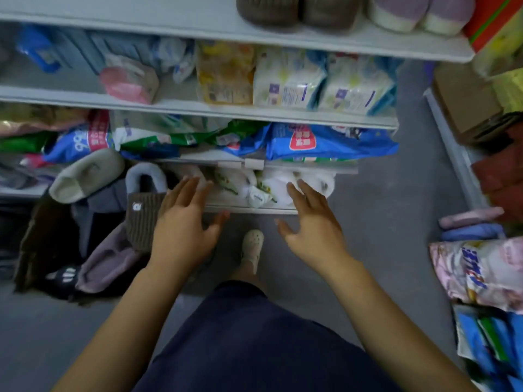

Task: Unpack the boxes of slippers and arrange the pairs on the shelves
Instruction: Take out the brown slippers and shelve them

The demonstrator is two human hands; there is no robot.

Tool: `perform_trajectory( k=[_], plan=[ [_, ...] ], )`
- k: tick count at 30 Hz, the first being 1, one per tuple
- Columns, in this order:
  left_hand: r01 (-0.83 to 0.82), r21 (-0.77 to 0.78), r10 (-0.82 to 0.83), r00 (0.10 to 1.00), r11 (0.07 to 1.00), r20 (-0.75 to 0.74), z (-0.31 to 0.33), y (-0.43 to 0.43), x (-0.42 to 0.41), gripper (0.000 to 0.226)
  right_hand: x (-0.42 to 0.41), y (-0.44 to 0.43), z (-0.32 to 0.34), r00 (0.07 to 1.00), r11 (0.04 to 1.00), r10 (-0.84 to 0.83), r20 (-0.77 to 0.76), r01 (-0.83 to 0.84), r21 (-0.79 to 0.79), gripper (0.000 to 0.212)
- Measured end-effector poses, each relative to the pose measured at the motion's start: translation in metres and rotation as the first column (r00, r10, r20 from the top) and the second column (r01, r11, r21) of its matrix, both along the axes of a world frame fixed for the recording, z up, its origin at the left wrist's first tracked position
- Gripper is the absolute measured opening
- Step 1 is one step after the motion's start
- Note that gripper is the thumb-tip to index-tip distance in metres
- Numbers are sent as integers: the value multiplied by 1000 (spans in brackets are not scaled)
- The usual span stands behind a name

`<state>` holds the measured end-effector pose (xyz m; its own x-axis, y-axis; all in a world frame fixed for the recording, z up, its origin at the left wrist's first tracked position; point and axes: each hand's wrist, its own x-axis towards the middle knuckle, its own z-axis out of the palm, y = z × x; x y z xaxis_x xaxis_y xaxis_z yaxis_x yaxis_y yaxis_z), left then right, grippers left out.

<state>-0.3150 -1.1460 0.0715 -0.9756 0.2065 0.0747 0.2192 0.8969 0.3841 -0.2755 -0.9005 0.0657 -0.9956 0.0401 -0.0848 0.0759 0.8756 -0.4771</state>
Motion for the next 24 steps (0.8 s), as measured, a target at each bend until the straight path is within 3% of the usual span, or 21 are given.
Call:
perform_trajectory(
  k=[6, 15, 18, 24],
  plan=[
    [-92, -94, 95, 995, 991, 31, -1, -50, 60, 59, 35, -37, 3, 988, 993, 113, 106, -114, 2, 76],
    [-282, -133, 287, 958, 950, 22, -16, -153, 65, 60, 19, -122, -5, 957, 972, 234, 170, -235, -12, 74],
    [-349, -141, 363, 927, 926, 90, -31, -213, 67, 60, 0, -174, -13, 930, 953, 297, 215, -304, -3, 73],
    [-413, -198, 454, 854, 889, 256, -65, -335, 75, 58, -39, -295, -44, 857, 918, 397, 328, -376, -127, 68]
  ],
)
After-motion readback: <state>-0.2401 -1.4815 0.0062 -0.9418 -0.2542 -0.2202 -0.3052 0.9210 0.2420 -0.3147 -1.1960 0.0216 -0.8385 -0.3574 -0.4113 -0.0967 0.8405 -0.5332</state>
